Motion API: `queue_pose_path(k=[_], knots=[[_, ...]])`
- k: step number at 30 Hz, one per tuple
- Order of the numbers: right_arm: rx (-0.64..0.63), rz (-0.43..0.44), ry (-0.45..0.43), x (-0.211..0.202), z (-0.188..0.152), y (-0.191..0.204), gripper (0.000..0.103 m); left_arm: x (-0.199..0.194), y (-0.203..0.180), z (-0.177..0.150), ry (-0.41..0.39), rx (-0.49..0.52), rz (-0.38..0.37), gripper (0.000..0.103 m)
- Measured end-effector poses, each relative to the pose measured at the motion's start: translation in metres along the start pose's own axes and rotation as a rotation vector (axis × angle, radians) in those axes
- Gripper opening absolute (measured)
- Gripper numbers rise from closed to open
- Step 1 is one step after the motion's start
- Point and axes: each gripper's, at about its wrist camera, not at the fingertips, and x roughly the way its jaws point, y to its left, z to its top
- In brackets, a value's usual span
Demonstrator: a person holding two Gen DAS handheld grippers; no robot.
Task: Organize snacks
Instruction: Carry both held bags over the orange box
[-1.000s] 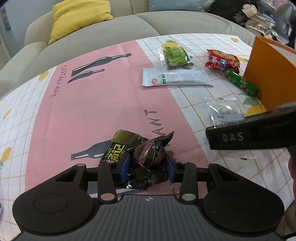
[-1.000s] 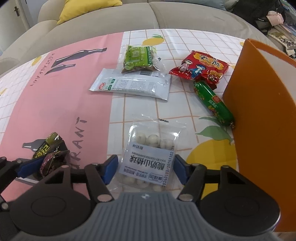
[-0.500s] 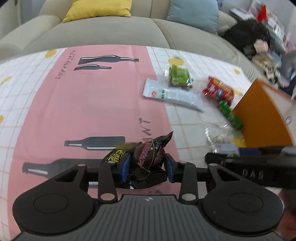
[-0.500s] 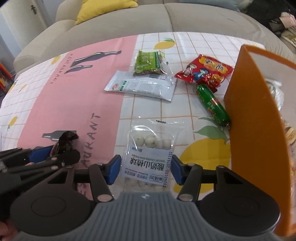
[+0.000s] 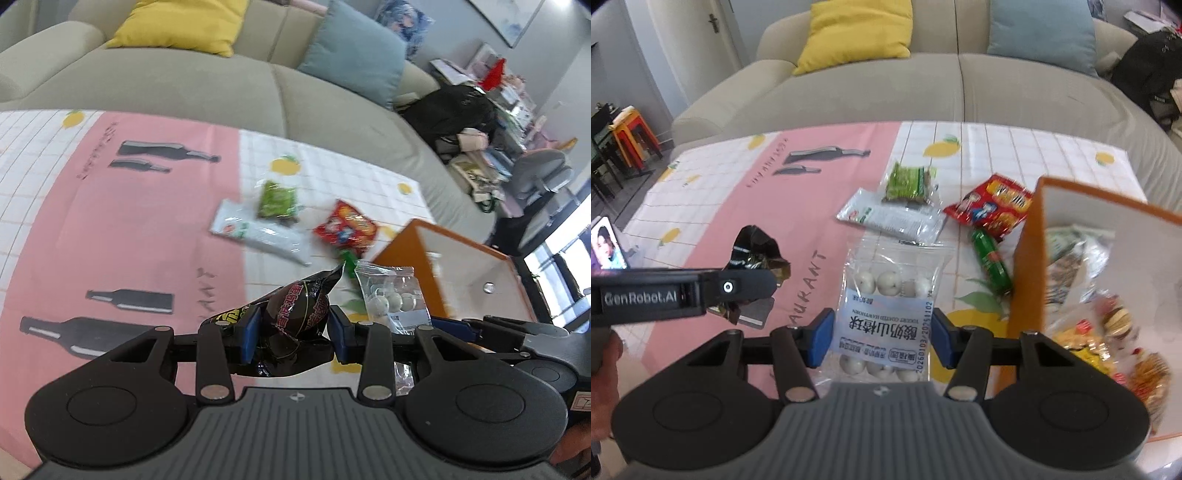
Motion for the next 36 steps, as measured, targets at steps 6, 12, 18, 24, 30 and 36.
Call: queue_pose_path(k=[6,12,18,24,30,36], knots=[[-0.050,-0.004,-0.019,-0.043,0.003,-0.025,0.054,-0.008,-0.047,0.010,0.000,0.064,-0.087,0.044],[-0.087,-0.046,-0.032,-0.083,0.004,-0.059,0.054,-0.003,-0.097,0.021,0.016,0.136,-0.184,0.044],[-0.117,-0.118,-0.026,-0.105,0.003,-0.094,0.054,0.021,-0.156,0.030,0.050,0.243,-0.250,0.044],[-0.126,-0.196,0.046,-0.101,-0.002,-0.138,0.054,0.054,-0.203,0.032,0.102,0.341,-0.269,0.044],[-0.140,-0.252,0.138,-0.081,-0.003,-0.180,0.054,0.100,-0.231,0.026,0.214,0.406,-0.267,0.044],[-0.138,-0.253,0.244,-0.044,-0.005,-0.211,0.054,0.150,-0.244,0.026,0.349,0.408,-0.239,0.044]])
